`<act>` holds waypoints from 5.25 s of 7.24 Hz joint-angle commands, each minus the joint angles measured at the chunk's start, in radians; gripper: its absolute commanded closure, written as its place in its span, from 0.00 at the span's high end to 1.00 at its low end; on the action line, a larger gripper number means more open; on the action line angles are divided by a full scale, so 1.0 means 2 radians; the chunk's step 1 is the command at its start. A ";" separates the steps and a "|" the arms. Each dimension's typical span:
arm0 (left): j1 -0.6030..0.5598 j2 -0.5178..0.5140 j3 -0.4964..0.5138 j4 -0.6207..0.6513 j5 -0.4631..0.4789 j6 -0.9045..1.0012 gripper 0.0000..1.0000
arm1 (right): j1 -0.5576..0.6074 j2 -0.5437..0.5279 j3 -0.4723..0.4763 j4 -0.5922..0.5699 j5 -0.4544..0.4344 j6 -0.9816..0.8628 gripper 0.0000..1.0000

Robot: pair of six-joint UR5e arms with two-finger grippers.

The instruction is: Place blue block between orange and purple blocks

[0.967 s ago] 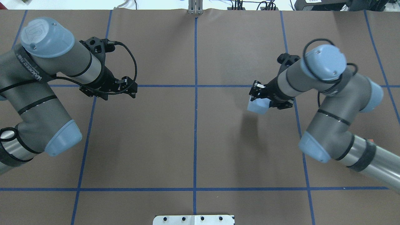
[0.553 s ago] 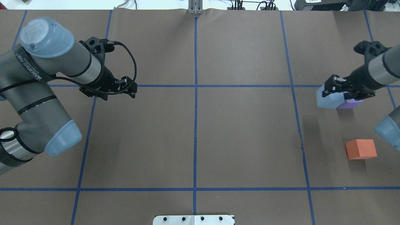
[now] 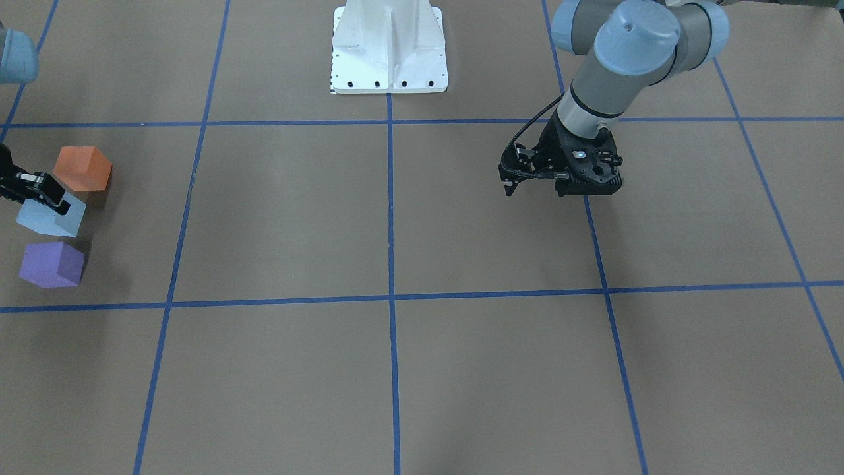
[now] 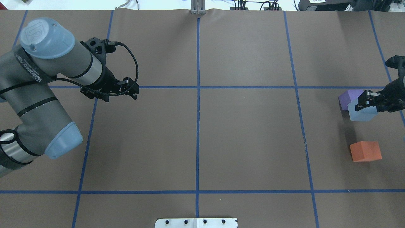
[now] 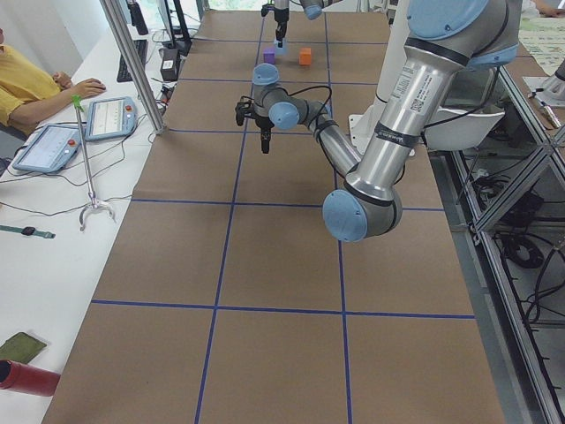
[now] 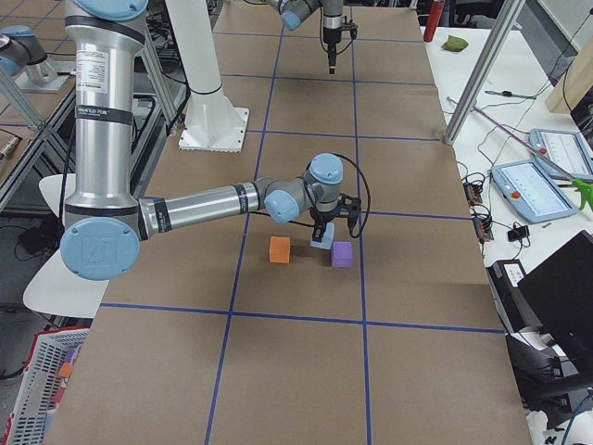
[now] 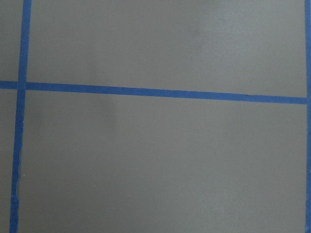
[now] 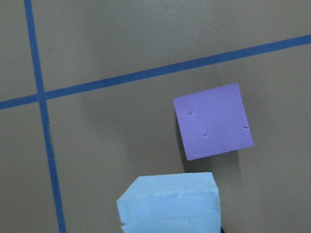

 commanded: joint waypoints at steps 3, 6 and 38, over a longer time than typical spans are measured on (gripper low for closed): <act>0.000 -0.001 -0.005 0.000 0.000 -0.001 0.99 | 0.000 -0.007 -0.023 0.027 0.020 -0.001 0.01; 0.000 0.000 -0.006 0.000 0.000 -0.001 0.99 | -0.007 -0.008 -0.058 0.075 0.020 -0.002 0.02; -0.385 0.239 0.086 -0.002 -0.155 0.638 0.99 | 0.207 -0.001 -0.005 -0.098 0.059 -0.334 1.00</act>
